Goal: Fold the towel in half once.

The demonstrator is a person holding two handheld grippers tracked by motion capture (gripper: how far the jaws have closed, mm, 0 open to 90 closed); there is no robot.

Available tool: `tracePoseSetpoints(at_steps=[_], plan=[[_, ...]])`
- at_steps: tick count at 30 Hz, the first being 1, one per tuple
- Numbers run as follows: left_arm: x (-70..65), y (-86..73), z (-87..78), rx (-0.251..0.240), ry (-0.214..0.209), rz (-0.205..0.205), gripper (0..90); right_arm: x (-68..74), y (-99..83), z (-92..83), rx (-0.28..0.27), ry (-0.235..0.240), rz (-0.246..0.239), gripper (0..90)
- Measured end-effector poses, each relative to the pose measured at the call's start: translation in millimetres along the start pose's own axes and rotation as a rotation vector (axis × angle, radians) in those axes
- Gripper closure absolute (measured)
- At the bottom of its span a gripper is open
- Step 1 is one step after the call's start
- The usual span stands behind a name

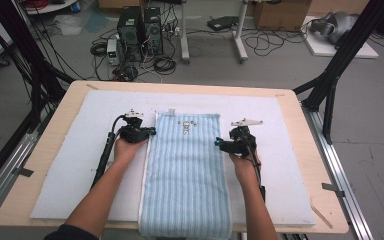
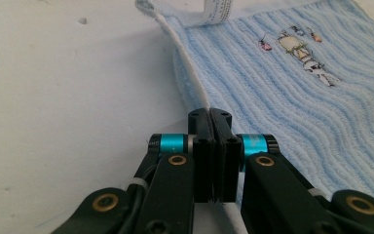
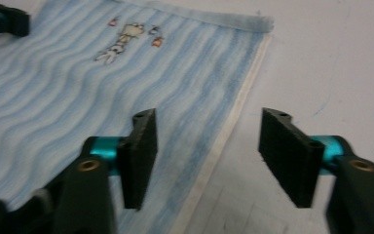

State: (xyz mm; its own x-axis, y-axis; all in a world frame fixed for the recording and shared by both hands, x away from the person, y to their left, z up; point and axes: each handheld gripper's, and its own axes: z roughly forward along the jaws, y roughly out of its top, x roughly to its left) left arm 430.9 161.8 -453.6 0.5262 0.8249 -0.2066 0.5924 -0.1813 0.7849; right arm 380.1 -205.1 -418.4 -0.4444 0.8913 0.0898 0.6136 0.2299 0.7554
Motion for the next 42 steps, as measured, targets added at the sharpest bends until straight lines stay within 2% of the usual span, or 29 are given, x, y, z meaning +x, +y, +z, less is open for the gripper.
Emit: tracePoseSetpoints(at_steps=[2, 7, 10, 12, 13, 16, 18, 20, 22, 23, 25, 27, 29, 31, 34, 38, 41, 42], plan=[[-0.9, -0.2, 0.2, -0.004, 0.001, 0.001, 87.7, -2.3, 5.1, 8.5, 0.014, -0.016, 0.007, 46.4], [-0.3, -0.4, -0.7, 0.000, -0.011, 0.006, 87.8, -2.9, 10.1, 30.4, 0.075, -0.053, -0.001, 49.2], [-0.7, -0.6, -0.6, -0.002, -0.010, 0.006, 87.8, -3.1, 10.4, 41.1, 0.093, -0.097, 0.008, 50.1], [-2.0, -0.6, -0.2, -0.003, -0.004, 0.011, 87.9, -5.0, 10.7, 45.9, 0.093, -0.091, 0.024, 50.9], [-2.0, -0.6, -0.2, -0.002, -0.004, 0.011, 88.0, -5.1, 12.1, 48.0, 0.093, -0.099, 0.002, 53.0], [0.5, -0.4, -0.9, 0.002, -0.012, -0.002, 88.1, -3.4, 16.3, 51.6, 0.101, -0.096, -0.013, 63.2], [2.2, -0.6, -1.9, -0.001, -0.020, -0.023, 88.2, -3.1, 17.6, 53.6, 0.102, -0.083, -0.002, 71.1], [2.2, -1.2, -2.8, -0.015, -0.014, -0.032, 88.3, -4.6, 19.6, 54.0, 0.114, -0.054, 0.037, 80.1], [2.5, -0.7, -2.8, -0.024, -0.009, -0.047, 88.4, -3.0, 23.3, 54.7, 0.138, -0.050, 0.026, 84.6], [4.2, 0.0, -3.4, -0.039, -0.016, -0.067, 88.4, -1.9, 25.4, 55.3, 0.142, -0.067, 0.005, 85.5], [7.3, 2.8, -7.4, -0.085, -0.026, -0.123, 88.4, -0.2, 28.4, 54.0, 0.104, -0.087, -0.013, 85.9], [6.4, 4.3, -9.5, -0.104, -0.018, -0.115, 88.4, 1.7, 30.0, 51.0, 0.060, -0.092, -0.002, 86.1], [5.8, 4.2, -10.4, -0.097, -0.022, -0.098, 88.4, 3.9, 30.8, 48.5, 0.041, -0.089, -0.014, 86.1], [6.8, 3.4, -11.5, -0.091, -0.028, -0.099, 88.4, 3.3, 30.9, 44.6, 0.026, -0.069, 0.002, 86.1], [7.4, 1.7, -16.9, -0.096, -0.051, -0.112, 88.3, 2.4, 29.4, 37.6, 0.012, -0.046, 0.008, 86.1], [2.7, 0.7, -27.6, -0.084, -0.067, -0.082, 88.4, 1.3, 24.0, 27.6, 0.006, 0.011, 0.027, 86.1], [-3.1, -1.0, -40.6, -0.118, -0.104, -0.091, 88.4, 2.4, 18.6, 18.4, 0.008, 0.030, 0.034, 86.1], [-5.2, -1.4, -44.3, -0.118, -0.106, -0.080, 88.4, 2.7, 16.9, 15.2, 0.006, 0.038, 0.035, 86.1]])
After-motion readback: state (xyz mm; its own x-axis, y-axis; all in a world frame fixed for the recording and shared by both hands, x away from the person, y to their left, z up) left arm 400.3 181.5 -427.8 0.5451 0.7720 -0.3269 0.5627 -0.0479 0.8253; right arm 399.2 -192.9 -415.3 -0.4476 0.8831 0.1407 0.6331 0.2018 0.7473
